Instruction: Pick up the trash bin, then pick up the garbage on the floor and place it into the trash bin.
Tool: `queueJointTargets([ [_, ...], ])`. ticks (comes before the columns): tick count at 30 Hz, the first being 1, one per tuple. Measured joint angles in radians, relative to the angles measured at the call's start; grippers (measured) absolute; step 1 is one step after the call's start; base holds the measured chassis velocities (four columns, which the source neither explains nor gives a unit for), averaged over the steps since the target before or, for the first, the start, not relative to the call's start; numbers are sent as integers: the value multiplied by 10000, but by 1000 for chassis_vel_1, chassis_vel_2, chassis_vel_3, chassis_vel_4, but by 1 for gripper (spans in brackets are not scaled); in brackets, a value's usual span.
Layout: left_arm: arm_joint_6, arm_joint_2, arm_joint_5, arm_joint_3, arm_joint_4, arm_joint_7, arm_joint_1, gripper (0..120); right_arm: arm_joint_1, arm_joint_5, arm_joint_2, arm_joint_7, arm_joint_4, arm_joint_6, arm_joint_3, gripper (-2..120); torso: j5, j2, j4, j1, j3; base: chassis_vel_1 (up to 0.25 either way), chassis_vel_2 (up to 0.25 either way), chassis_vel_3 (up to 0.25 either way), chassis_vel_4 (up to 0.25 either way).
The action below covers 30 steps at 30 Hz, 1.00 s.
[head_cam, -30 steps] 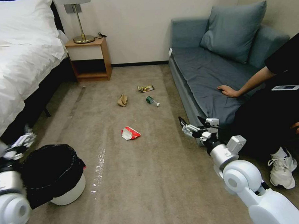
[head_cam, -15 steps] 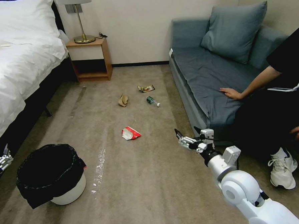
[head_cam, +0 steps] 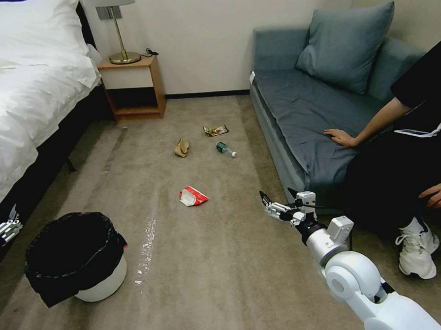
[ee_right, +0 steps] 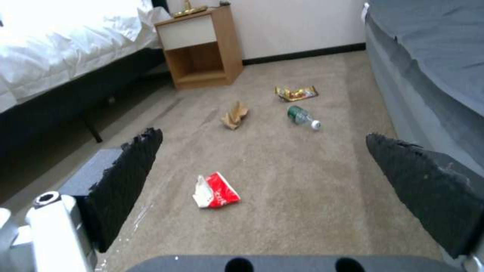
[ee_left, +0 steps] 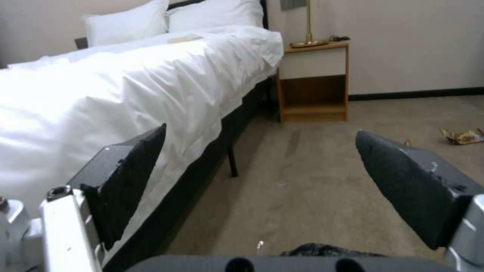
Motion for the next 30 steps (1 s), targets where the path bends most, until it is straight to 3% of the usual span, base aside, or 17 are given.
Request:
queueJointTargets([
  [7, 627, 452, -334, -198, -63, -11, 437, 99, 139, 13, -3, 49, -80, -26, -97, 100, 0, 0, 1, 0, 0, 0, 0, 0, 0],
  [9, 1214, 828, -599, -345, 52, -34, 751, 98, 146, 15, -37, 70, -99, -45, -105, 100, 1, 0, 2, 0, 0, 0, 0, 0, 0],
  [11, 1377, 1004, -730, -390, 214, -52, 781, 98, 138, 16, -44, 72, -111, -48, -102, 100, 1, 0, 3, 0, 0, 0, 0, 0, 0],
  [14, 1736, 1401, -1212, -436, 856, -115, 536, 98, 5, -59, -54, 75, -150, -48, -56, 100, -2, 0, 0, 0, 0, 0, 0, 0, 0],
  [21, 2617, 2039, -2184, -375, 1526, -313, 112, 97, -189, -257, -40, 76, -161, -35, -44, 100, -1, 0, 0, 1, 1, 0, 0, 0, 0],
  [23, 3389, 2337, -2771, -238, 1791, -651, -208, 97, -258, -342, 6, 78, -160, -31, -31, 100, 0, 0, 0, 1, 0, 0, 0, 0, 0],
  [24, 3389, 2337, -2771, -238, 1791, -651, -208, 97, -258, -342, 6, 78, -160, -31, -31, 100, 0, 0, 0, 1, 0, 0, 0, 0, 0],
  [26, 4641, 2730, -3628, 104, 2275, -1259, -726, 98, -352, -459, 59, 78, -205, -19, -19, 100, -1, 0, -1, 1, 0, 0, 0, 0, 0],
  [30, 5257, 2944, -3993, 377, 2701, -1531, -1106, 98, -355, -591, 125, 76, -331, 29, -14, 100, 0, 0, 0, 0, 0, 0, 0, 0, 0],
])
